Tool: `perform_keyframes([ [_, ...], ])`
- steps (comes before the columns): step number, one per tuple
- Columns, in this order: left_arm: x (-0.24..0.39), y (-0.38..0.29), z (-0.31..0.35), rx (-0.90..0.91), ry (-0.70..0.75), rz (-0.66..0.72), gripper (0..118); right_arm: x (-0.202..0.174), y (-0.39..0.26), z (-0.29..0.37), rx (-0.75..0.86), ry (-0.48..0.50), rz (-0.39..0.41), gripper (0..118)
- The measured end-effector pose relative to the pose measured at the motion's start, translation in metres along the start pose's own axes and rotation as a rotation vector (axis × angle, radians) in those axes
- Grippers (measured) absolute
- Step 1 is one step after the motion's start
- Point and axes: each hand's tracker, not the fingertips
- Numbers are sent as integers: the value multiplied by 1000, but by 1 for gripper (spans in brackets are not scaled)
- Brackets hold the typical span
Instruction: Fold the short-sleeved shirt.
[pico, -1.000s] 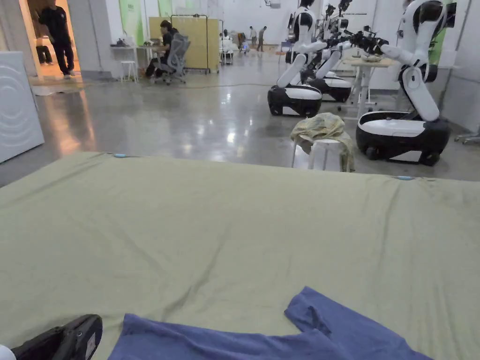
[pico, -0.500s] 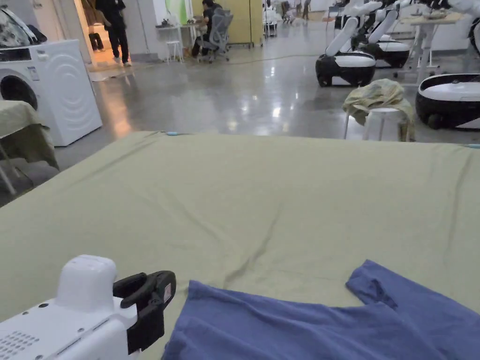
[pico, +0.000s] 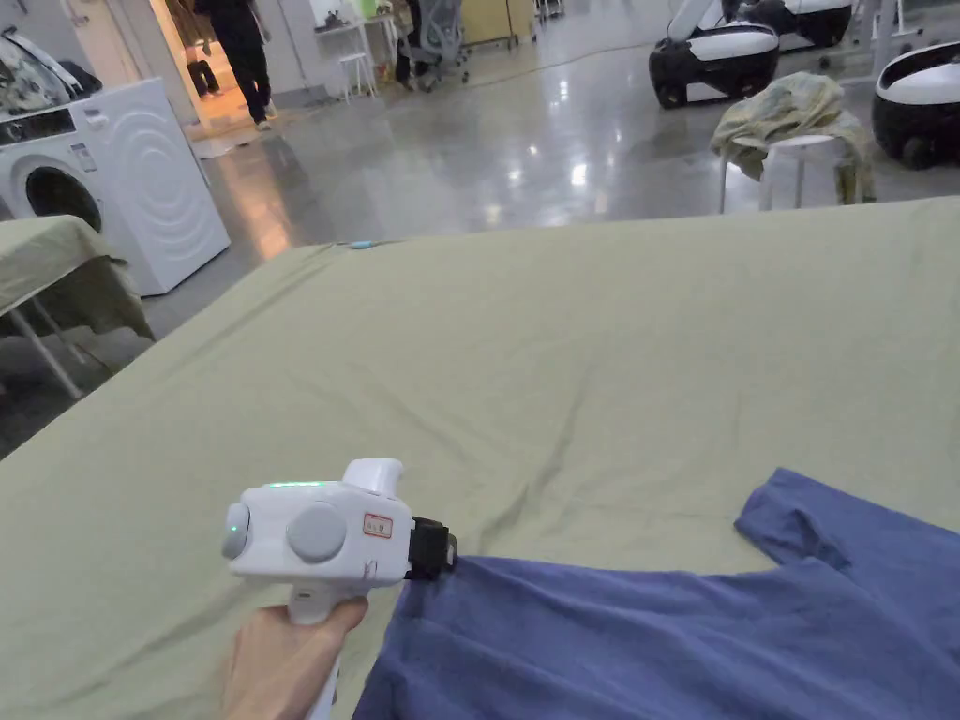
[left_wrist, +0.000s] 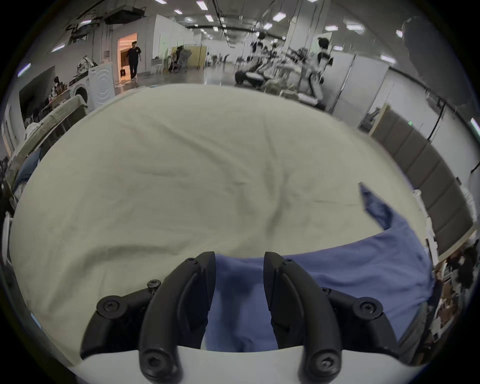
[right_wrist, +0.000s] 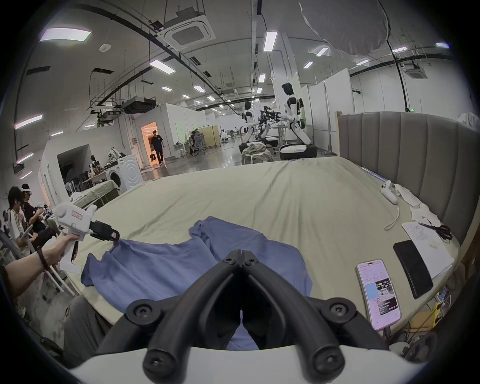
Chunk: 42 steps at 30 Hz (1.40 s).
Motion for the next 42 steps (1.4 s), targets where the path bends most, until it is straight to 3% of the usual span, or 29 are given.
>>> perform_keyframes([
  [6, 9, -9, -12, -30, -56, 9, 23, -1, -3, -1, -33, -17, -43, 0],
  [8, 20, -11, -19, -60, -21, -32, 7, -2, -3, -3, -37, -15, -59, 0],
  [10, 24, -11, -21, -65, 18, -83, 6, -2, 0, -7, -45, -19, -71, 0],
  [13, 16, -9, -24, -76, -8, -41, 6, 4, 17, -27, -114, -15, -34, 0],
  [14, 11, -4, -22, -81, -17, -31, 6, 9, 25, -40, -150, -33, -18, 6],
  [15, 9, -4, -23, -85, -23, -23, 6, 15, 31, -53, -187, -34, -17, 20],
  [16, 8, -5, -24, -87, -28, -8, 6, 25, 37, -73, -250, -21, -32, 38],
  [17, 9, -4, -21, -87, -33, 0, 6, 67, 39, -102, -320, -17, -64, 60],
  [19, 11, -4, -19, -92, -39, -1, 6, 88, 41, -142, -422, 21, -107, 70],
  [23, 11, -3, -17, -106, -63, 36, 6, 120, 32, -218, -560, -13, -189, 69],
  [25, 16, -6, -16, -101, -56, 22, 6, 127, 23, -244, -636, -64, -162, 68],
  [27, 19, -5, -16, -96, -42, 1, 6, 123, 17, -251, -670, -53, -105, 66],
  [28, 21, -5, -16, -94, -37, -4, 6, 116, 20, -244, -644, -77, -35, 61],
  [30, 22, -5, -16, -88, -32, -8, 6, 110, 23, -234, -618, -101, 42, 19],
  [31, 23, -6, -16, -81, -30, -10, 6, 112, 23, -233, -618, -89, 29, 6],
  [36, 26, -13, 2, 2, -23, -35, 6, 113, 35, -207, -534, -75, -28, 5],
  [42, 14, -7, 140, 365, -182, 13, 5, 88, 102, -121, -217, -29, 29, 4],
])
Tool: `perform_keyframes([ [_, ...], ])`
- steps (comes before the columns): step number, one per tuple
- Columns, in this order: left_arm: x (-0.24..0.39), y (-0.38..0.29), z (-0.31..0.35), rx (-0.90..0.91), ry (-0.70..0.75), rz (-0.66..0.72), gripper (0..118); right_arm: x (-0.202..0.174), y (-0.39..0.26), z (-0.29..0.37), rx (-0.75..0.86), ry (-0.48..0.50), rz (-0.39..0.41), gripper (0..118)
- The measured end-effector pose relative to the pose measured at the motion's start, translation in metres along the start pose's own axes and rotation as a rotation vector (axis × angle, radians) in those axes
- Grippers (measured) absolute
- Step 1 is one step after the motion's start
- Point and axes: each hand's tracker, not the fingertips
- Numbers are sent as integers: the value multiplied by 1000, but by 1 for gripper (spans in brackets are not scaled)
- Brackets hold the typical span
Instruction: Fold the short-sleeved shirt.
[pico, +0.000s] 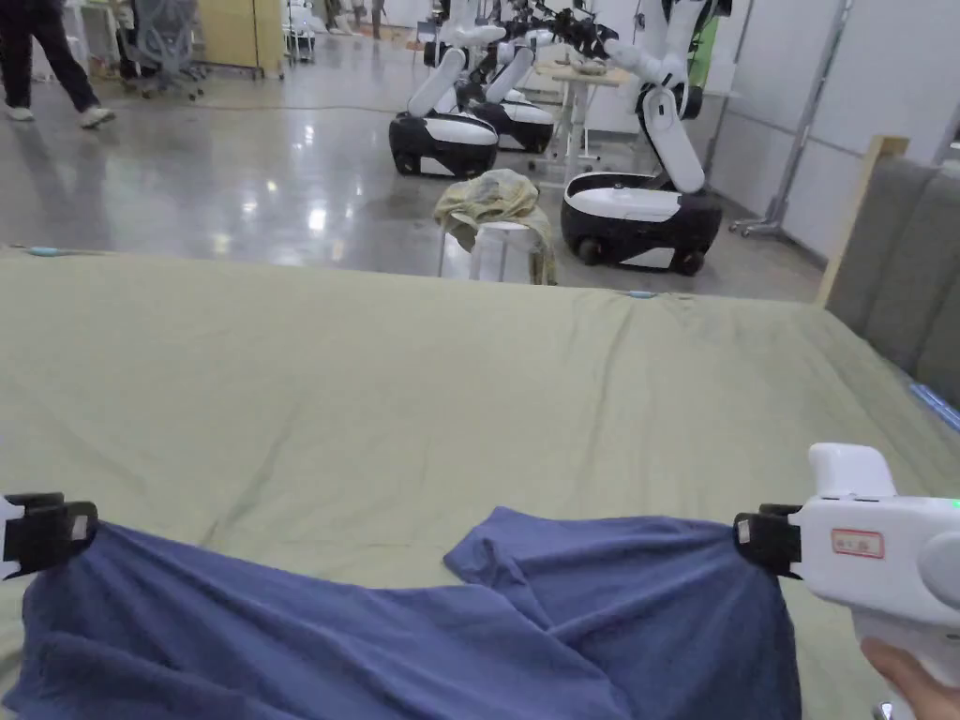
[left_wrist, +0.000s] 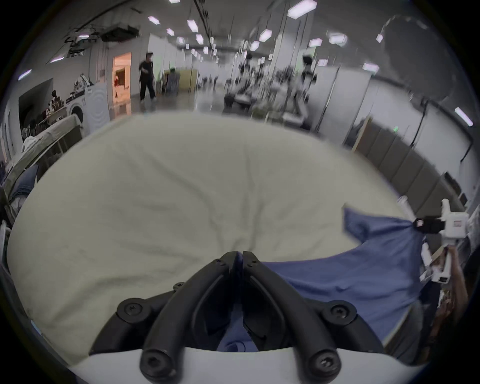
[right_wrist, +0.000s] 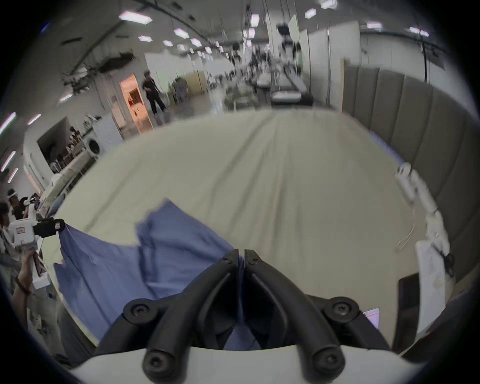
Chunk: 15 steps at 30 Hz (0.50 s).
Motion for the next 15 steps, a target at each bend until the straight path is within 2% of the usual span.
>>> perform_keyframes([
  [6, 17, 70, 121, 290, -50, -9, 5, -15, 76, 88, 261, 58, -14, 4],
  [9, 27, 107, 150, 379, -12, -68, 5, -20, 118, 111, 348, 47, 6, 4],
  [15, 39, 191, 166, 492, 11, -59, 5, -36, 212, 126, 439, 12, 30, 3],
])
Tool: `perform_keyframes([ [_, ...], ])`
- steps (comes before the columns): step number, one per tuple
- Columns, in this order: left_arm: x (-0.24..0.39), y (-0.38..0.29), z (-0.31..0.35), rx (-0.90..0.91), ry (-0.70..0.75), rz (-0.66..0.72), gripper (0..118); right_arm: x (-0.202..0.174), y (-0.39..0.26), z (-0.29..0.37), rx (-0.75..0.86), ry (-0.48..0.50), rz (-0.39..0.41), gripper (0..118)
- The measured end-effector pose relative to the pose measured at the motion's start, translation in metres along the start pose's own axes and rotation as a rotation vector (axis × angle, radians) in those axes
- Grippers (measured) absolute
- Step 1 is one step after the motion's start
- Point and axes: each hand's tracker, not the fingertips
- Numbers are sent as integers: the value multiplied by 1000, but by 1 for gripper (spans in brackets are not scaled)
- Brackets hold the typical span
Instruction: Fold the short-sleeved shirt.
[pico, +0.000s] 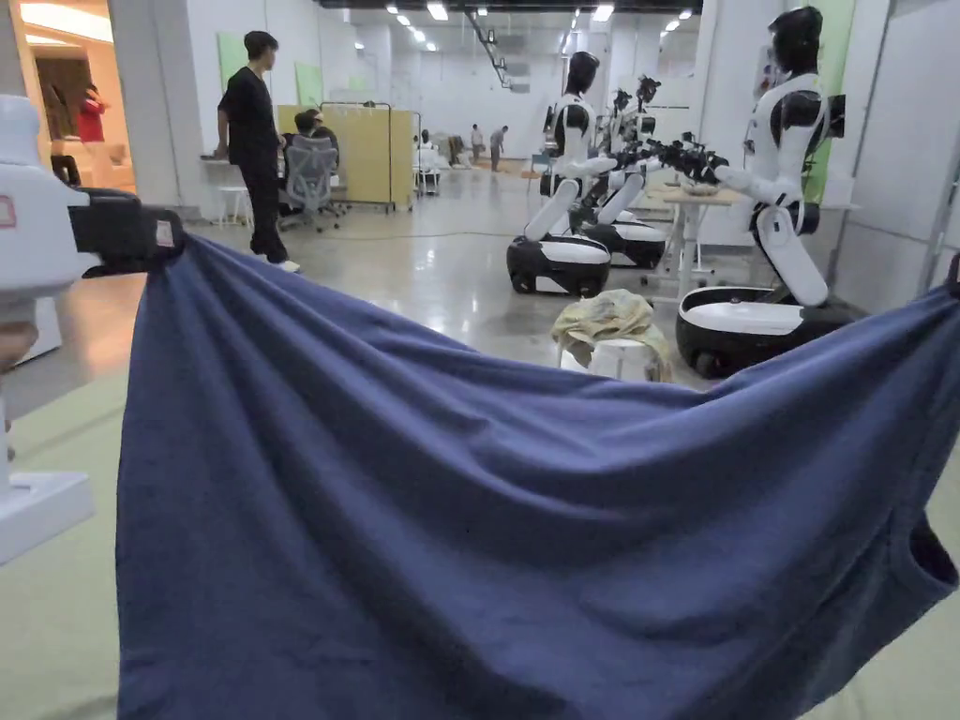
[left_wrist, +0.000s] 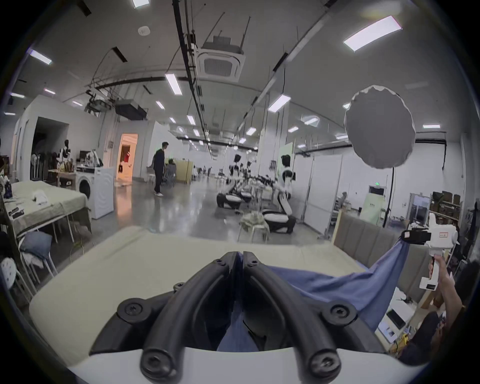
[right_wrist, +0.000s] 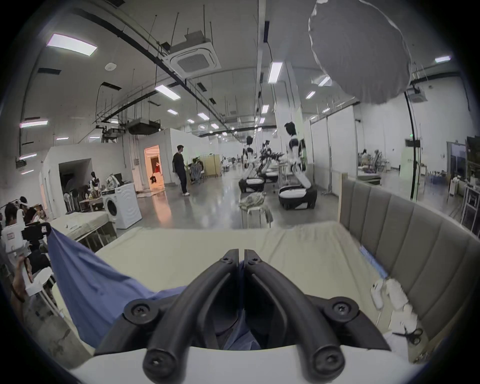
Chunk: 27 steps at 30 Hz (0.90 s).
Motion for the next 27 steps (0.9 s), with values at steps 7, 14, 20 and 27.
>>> perform_keyframes([
  [7, 5, 56, -72, 35, 66, -76, 5, -10, 83, -66, 66, -51, -6, 3],
  [14, -2, 84, -140, 50, 124, -96, 5, -17, 129, -131, 94, -116, 10, 3],
  [20, -2, 90, -185, 66, 170, -121, 5, -12, 151, -171, 92, -153, -37, 3],
  [27, 3, 65, -219, 29, 189, -130, 5, -12, 127, -202, 38, -177, 9, 3],
])
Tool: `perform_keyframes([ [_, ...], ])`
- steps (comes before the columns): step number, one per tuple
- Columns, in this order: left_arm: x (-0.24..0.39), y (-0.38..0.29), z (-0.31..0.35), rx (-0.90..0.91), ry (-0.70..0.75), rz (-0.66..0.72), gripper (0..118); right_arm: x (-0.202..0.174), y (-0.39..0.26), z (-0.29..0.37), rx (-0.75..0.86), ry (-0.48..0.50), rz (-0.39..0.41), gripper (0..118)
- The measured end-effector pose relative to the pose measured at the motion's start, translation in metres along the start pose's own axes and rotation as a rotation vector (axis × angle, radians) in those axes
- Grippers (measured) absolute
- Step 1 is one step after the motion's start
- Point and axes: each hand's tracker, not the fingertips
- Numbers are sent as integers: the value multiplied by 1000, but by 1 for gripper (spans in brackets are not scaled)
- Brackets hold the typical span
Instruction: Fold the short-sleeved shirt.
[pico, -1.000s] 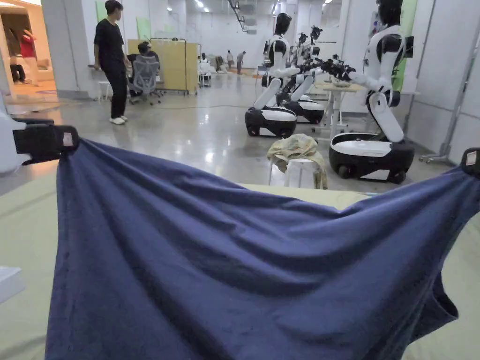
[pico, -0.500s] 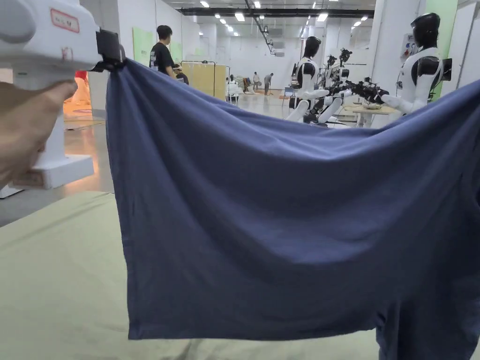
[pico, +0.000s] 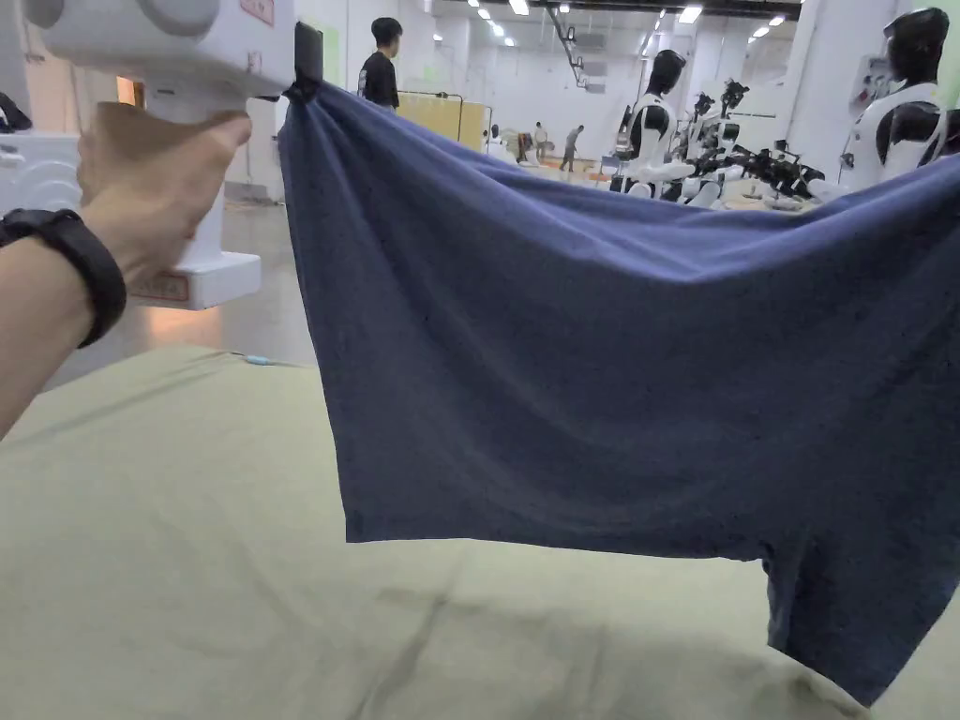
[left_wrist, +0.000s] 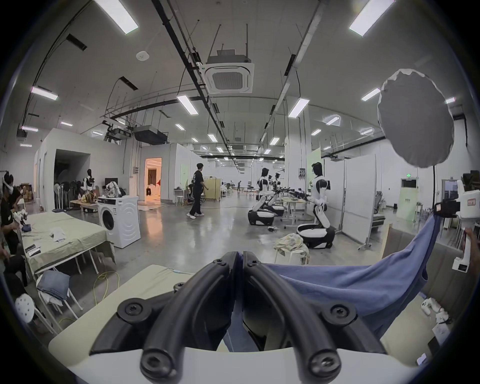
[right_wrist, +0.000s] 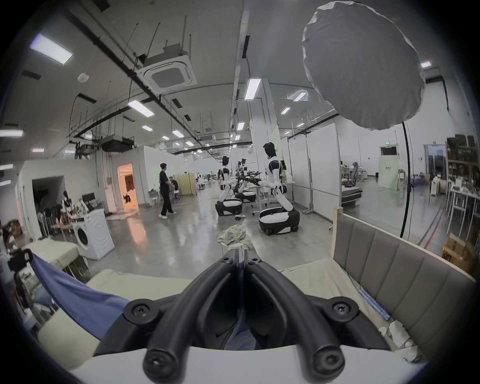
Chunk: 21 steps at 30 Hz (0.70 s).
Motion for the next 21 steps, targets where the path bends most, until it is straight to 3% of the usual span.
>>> perform_keyframes([
  [10, -5, -156, -20, -227, -87, 107, 5, -5, -161, -20, -215, 58, 47, 3],
  [15, -11, -199, 43, -252, -162, 125, 5, 20, -210, 31, -244, 103, 28, 3],
  [21, -30, -270, 157, -317, -163, 122, 5, 58, -293, 142, -312, 139, 41, 3],
])
